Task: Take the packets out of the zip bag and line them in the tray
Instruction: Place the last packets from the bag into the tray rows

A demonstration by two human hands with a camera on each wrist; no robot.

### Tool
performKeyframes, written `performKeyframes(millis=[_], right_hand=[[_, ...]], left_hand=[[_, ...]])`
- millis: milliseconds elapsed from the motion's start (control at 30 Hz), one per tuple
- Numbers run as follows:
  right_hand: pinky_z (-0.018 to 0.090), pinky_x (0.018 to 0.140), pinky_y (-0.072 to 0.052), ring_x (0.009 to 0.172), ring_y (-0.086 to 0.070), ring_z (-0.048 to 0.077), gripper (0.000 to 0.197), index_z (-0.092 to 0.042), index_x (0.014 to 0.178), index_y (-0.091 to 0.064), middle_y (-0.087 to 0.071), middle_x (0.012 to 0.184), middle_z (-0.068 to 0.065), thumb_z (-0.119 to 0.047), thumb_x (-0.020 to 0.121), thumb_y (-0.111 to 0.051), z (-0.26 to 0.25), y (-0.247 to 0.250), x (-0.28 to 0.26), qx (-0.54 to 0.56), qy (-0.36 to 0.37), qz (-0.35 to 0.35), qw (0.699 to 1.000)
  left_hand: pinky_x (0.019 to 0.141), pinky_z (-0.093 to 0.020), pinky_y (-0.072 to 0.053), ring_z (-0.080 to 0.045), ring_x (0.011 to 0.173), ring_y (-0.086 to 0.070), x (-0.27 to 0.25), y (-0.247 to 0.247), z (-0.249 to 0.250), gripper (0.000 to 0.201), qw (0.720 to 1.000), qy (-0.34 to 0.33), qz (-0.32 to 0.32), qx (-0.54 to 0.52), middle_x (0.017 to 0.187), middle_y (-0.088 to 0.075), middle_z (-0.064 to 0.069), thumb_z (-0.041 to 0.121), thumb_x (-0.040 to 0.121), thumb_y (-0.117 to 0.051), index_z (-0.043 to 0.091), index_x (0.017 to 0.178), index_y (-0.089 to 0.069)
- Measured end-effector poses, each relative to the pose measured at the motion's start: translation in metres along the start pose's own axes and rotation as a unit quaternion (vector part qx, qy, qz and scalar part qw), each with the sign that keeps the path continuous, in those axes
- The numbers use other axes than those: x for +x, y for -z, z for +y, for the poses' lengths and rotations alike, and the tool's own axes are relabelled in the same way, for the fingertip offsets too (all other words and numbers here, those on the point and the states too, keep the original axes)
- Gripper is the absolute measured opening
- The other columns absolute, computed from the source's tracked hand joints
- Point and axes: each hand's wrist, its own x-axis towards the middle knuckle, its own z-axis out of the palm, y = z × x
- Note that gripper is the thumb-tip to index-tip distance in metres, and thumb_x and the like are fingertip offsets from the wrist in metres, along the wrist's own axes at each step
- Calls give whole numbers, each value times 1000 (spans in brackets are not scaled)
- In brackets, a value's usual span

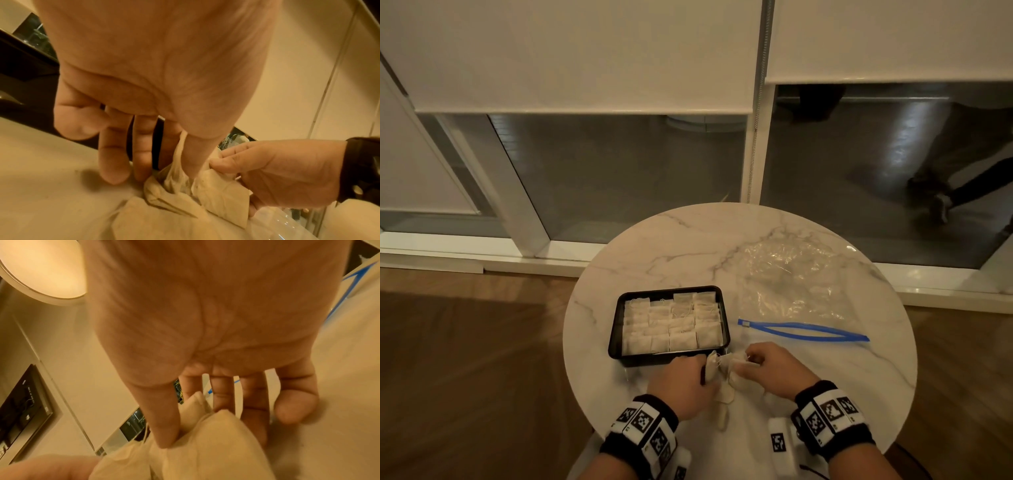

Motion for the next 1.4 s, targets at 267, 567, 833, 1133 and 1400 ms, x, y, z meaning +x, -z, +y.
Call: performKeyframes(millis=[267, 567, 833, 1133, 1400], right_hand=[[23, 70, -46, 70, -58, 7, 23, -20, 75, -71, -65, 76, -1, -33, 94, -65, 9, 10, 0, 9, 8, 25, 1000], [26, 66, -43, 58, -49, 3, 28, -14, 69, -69, -55, 60, -9, -23, 95, -65, 4, 38, -4, 117, 62, 101, 986], [24, 65, -46, 66, -55, 7, 18, -11, 83, -71, -62, 71, 0, -20, 96, -63, -36, 41, -16, 187, 138, 76, 970], [18, 65, -46, 79, -65, 4, 18, -28, 87, -73, -73, 85, -6, -27, 98, -60, -54, 27, -17, 205, 135, 81, 966], [8, 57, -46, 68, -65, -6, 18, -22, 84, -74, -73, 75, -10, -17, 97, -62, -59, 27, -20, 249, 111, 99, 957]], left_hand=[[78, -39, -59, -12, 80, -66, 0, 4, 1, 23, 1000, -18, -4, -24, 89, -69, 7, 48, 96, -52, 30, 96, -66], [80, -36, -59, -8, 78, -67, -9, 25, 12, 32, 983, -40, 44, -174, 86, -73, 6, 49, 99, -53, 26, 97, -75], [61, -21, -54, -23, 81, -72, -16, 45, 34, 16, 913, -46, 77, -398, 88, -76, -5, 35, 96, -66, 22, 95, -74], [57, -21, -50, -20, 71, -70, -22, 49, 30, 10, 899, -48, 51, -432, 87, -75, -15, 19, 96, -68, 10, 92, -72], [55, -18, -48, -9, 60, -65, -26, 51, 27, 15, 886, -39, 57, -458, 75, -75, -4, 16, 93, -72, 15, 108, -69]])
